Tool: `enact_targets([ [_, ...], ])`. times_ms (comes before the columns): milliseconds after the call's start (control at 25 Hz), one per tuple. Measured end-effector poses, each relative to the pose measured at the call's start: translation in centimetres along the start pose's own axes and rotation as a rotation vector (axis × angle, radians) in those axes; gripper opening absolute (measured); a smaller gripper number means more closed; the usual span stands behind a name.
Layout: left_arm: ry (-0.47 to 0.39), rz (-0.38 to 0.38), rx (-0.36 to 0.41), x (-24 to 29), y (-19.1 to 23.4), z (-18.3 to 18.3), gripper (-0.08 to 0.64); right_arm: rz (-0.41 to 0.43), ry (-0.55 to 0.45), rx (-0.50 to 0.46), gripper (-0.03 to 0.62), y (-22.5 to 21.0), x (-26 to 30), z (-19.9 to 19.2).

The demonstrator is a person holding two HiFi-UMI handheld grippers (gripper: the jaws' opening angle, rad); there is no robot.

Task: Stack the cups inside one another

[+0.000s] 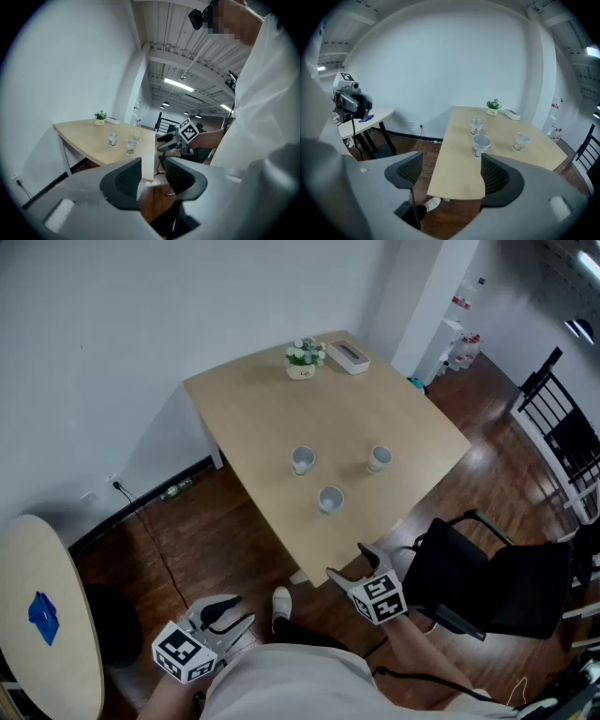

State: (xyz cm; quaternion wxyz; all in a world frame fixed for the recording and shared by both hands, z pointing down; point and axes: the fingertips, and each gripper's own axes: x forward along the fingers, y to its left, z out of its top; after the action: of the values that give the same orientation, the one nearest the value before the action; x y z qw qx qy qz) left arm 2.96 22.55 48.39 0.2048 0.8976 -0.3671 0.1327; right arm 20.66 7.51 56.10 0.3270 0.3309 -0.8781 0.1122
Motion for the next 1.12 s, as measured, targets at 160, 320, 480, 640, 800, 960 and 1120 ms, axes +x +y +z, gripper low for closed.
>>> enact_targets([
  [160,-0.032,0.008,0.004,3.6,5.4,4.3,0.153,-0.036,0.022,-0.011,0.393,-6.5,6.6,2.6],
  [320,-0.03,0.002,0.006,6.0,9.4,6.9,0.153,-0.077,0.061,-0.015,0.399,-10.7,12.5,3.4],
  [480,-0.007,-0.054,0.004,7.6,11.7,8.4,0.153,-0.079,0.134,0.017,0.402,-12.1,16.6,2.9],
  [640,0.031,-0.114,0.007,9.0,15.3,9.6,0.153,-0.102,0.189,0.066,0.383,-13.0,18.6,3.0],
  [800,0.064,-0.181,0.041,9.5,18.9,10.9,0.153,-0.13,0.19,0.107,0.37,-13.2,17.5,5.4],
  [960,0.056,-0.239,0.063,9.8,22.7,12.9,0.153,-0.168,0.107,0.113,0.368,-14.1,16.6,11.8],
  [1120,0.04,-0.29,0.078,10.0,25.2,14.3,0.153,-0.196,0.052,0.11,0.367,-14.7,17.0,17.0],
])
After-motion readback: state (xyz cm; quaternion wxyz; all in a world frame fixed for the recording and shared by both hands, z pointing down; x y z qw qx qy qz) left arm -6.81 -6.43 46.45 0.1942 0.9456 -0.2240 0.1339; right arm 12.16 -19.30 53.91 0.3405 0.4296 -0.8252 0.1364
